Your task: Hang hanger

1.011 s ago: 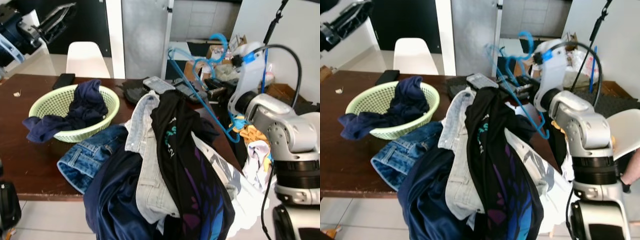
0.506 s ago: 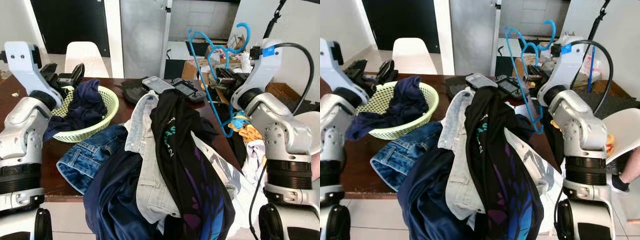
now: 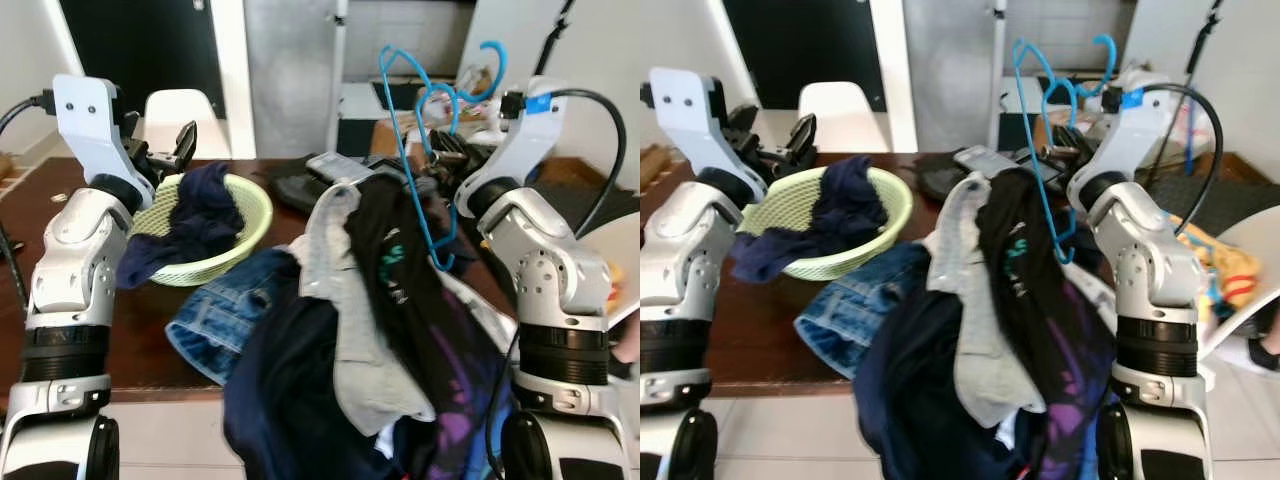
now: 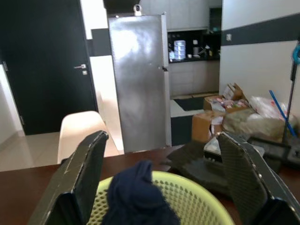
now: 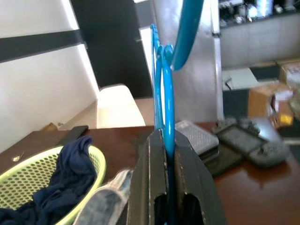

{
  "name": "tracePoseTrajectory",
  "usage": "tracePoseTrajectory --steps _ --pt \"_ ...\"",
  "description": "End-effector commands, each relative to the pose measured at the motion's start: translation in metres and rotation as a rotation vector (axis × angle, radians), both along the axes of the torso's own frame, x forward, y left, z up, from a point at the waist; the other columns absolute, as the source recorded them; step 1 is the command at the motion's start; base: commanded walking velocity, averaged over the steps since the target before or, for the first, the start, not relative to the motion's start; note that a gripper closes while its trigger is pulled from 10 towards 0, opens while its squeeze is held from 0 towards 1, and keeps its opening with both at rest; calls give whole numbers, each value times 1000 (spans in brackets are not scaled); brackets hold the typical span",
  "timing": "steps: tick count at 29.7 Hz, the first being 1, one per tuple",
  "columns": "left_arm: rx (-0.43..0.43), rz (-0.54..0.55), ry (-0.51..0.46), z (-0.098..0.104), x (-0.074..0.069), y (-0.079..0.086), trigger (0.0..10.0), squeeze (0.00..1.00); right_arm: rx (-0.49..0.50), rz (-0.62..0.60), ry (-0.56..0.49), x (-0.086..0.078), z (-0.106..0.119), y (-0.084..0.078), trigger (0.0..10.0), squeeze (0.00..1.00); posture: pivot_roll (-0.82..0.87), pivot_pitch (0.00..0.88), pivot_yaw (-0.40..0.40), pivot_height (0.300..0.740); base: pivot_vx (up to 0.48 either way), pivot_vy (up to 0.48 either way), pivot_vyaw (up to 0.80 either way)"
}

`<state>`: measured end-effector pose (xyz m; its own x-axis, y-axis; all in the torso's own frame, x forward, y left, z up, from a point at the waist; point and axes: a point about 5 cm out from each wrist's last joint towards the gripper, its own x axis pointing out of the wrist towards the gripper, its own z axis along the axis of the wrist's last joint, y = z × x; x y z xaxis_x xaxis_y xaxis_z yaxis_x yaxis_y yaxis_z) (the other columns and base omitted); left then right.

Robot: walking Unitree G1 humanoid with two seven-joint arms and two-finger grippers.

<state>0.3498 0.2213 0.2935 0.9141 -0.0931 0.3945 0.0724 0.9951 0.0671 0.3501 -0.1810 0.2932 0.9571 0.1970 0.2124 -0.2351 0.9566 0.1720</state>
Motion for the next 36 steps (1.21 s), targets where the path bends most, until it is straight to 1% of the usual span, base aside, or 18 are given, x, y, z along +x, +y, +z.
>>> tracePoseTrajectory --steps 1,4,6,11,15,21,25,30,32,33,35,36 --pt "18 39 -18 3 -1 7 10000 0 -5 4 -20 -1 4 3 10000 0 53 16 -20 740 0 412 0" --pt "22 50 -23 5 -1 9 10000 0 -6 2 -20 -1 4 2 10000 0 56 17 -22 740 0 415 0" --pt "12 59 -25 5 -1 11 10000 0 -11 -1 -21 0 5 2 10000 0 57 18 -22 740 0 0 0" --pt "12 56 -8 0 -3 10 10000 0 -17 5 -21 -1 4 3 10000 0 56 20 -23 740 0 0 0" --pt "2 38 -19 -2 -7 2 10000 0 -19 14 -19 -3 2 6 10000 0 56 23 -24 740 480 0 0" --pt "2 35 -22 -2 -7 0 10000 0 -19 16 -19 -3 2 6 10000 0 57 26 -25 740 480 0 0" --pt "-5 17 -23 -1 -5 -6 10000 0 -21 22 -20 -2 2 6 10000 0 58 27 -25 740 451 0 0" --pt "-23 26 -24 -2 -5 -8 10000 0 -23 27 -20 -2 2 7 10000 0 58 27 -25 740 0 0 0" --pt "-15 -12 -24 -2 -6 -14 10000 0 -25 29 -22 -2 3 8 10000 0 57 26 -25 740 0 0 0" --pt "9 -35 -26 -2 -7 -18 10000 0 -25 30 -22 -2 3 8 10000 0 57 24 -23 740 0 -472 0" --pt "9 -35 -26 -2 -7 -18 10000 0 -25 30 -22 -2 3 8 10000 0 57 24 -23 740 0 -472 0" --pt "26 -50 -28 -2 -8 -21 10000 0 -25 30 -22 -3 3 8 10000 0 57 24 -23 740 0 -472 0"
